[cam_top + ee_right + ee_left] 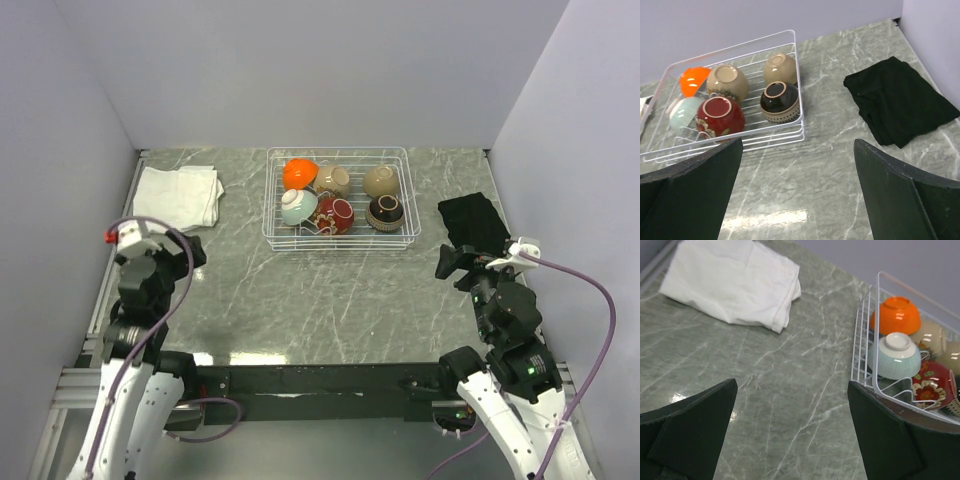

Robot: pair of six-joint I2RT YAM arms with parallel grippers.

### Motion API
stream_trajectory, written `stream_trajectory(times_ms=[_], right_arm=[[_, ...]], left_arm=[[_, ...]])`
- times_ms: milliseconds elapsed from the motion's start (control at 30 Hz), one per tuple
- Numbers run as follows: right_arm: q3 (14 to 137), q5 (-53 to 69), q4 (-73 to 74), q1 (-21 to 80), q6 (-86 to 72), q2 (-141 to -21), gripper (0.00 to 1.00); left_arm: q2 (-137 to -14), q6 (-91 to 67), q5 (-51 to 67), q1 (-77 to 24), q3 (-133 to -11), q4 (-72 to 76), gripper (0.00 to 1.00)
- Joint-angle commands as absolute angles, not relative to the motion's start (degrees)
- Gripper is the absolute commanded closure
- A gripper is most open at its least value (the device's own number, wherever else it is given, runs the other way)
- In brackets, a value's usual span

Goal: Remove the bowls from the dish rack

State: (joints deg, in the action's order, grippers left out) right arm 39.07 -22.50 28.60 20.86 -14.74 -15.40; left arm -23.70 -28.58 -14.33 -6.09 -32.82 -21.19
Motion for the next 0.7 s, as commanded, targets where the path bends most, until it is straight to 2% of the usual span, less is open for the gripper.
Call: stream_trajectory(times_ms=[0, 300, 667], right_arm=[[41.57, -19.17, 27.51, 21.18, -16.26, -17.48, 0.0], [40.26, -14.16, 25.84, 21.18, -16.09, -18.72, 0.0], [39.9, -11.6, 24.96, 21.27, -15.65, -21.71, 0.0]], left_arm=[[-32.24, -28.3, -9.59, -6.15, -36.11, -12.93, 0.01], [-53.75, -26.72, -5.27, -8.25, -50.86, -13.18, 0.01], [-78.55, -19.79, -15.99, -23.98, -76.16, -26.34, 0.0]])
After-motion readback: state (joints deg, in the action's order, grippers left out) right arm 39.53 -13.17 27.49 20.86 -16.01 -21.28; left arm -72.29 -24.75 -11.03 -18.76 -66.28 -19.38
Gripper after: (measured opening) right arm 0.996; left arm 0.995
